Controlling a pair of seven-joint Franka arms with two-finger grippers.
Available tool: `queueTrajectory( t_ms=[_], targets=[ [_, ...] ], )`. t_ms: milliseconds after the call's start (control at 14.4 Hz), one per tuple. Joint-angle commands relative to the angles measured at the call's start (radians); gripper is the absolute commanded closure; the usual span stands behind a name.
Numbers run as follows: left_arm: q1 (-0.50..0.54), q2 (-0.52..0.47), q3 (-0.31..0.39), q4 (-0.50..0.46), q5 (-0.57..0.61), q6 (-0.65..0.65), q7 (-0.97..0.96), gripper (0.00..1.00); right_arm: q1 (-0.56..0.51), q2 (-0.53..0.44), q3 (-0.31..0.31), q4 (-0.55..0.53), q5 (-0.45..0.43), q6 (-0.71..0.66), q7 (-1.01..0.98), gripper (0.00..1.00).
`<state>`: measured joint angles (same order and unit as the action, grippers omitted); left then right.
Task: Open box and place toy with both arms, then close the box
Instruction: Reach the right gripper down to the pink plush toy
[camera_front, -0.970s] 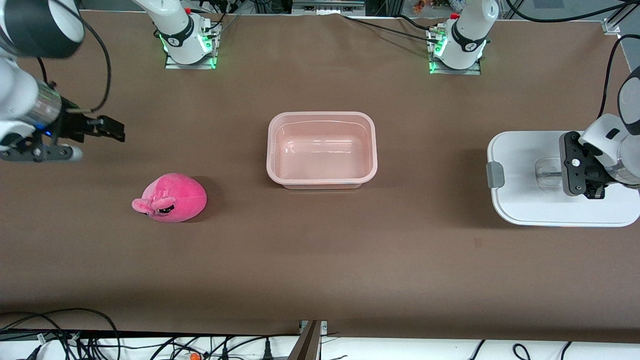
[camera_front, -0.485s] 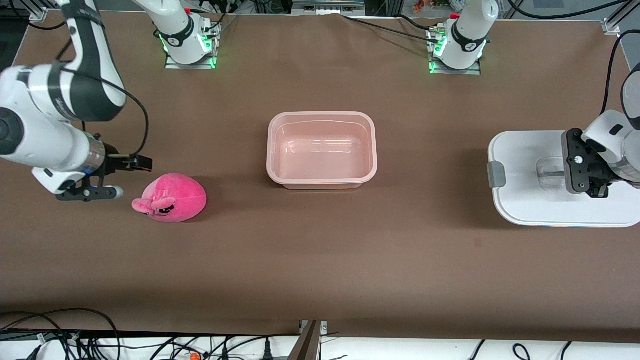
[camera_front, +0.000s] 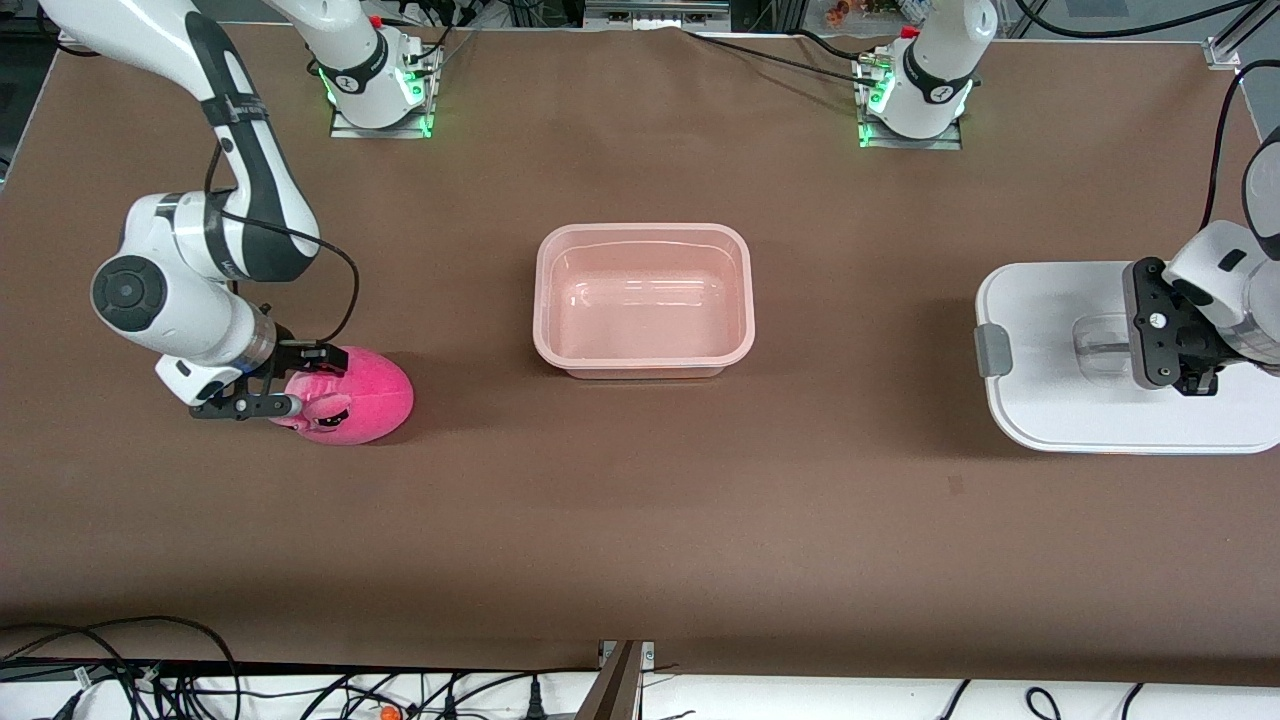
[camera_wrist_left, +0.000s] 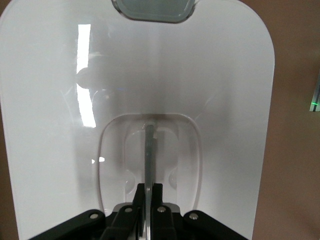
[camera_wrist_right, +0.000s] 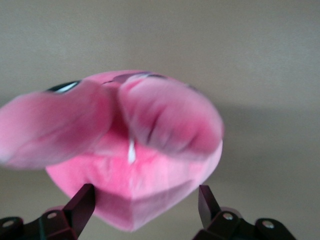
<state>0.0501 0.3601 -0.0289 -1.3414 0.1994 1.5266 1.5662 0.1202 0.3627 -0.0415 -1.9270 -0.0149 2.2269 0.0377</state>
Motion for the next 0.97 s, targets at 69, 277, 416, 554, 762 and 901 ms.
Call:
queueTrajectory(
  t_ms=[69,277,416,554,762,901],
  targets=[
    [0.001,-0.007,-0.005,0.008,0.020,-0.016,-0.006,1.00,0.001,-0.011,0.003,-0.021,0.009,0.024,0.004,0.82],
    [0.002,-0.007,-0.005,0.008,0.021,-0.017,-0.015,1.00,0.001,-0.018,0.003,-0.015,0.009,0.019,0.002,1.00],
    [0.002,-0.007,-0.005,0.008,0.021,-0.017,-0.014,1.00,0.001,-0.019,0.014,0.017,0.007,-0.027,-0.010,1.00],
    [0.002,-0.007,-0.005,0.008,0.021,-0.017,-0.011,1.00,0.001,-0.019,0.034,0.103,0.007,-0.139,-0.027,1.00],
    [0.004,-0.007,-0.005,0.008,0.020,-0.017,-0.008,1.00,0.016,-0.019,0.058,0.206,0.006,-0.271,-0.033,1.00],
    [0.005,-0.007,-0.005,0.008,0.018,-0.017,-0.006,1.00,0.044,-0.021,0.060,0.249,0.003,-0.334,-0.035,1.00]
  ],
)
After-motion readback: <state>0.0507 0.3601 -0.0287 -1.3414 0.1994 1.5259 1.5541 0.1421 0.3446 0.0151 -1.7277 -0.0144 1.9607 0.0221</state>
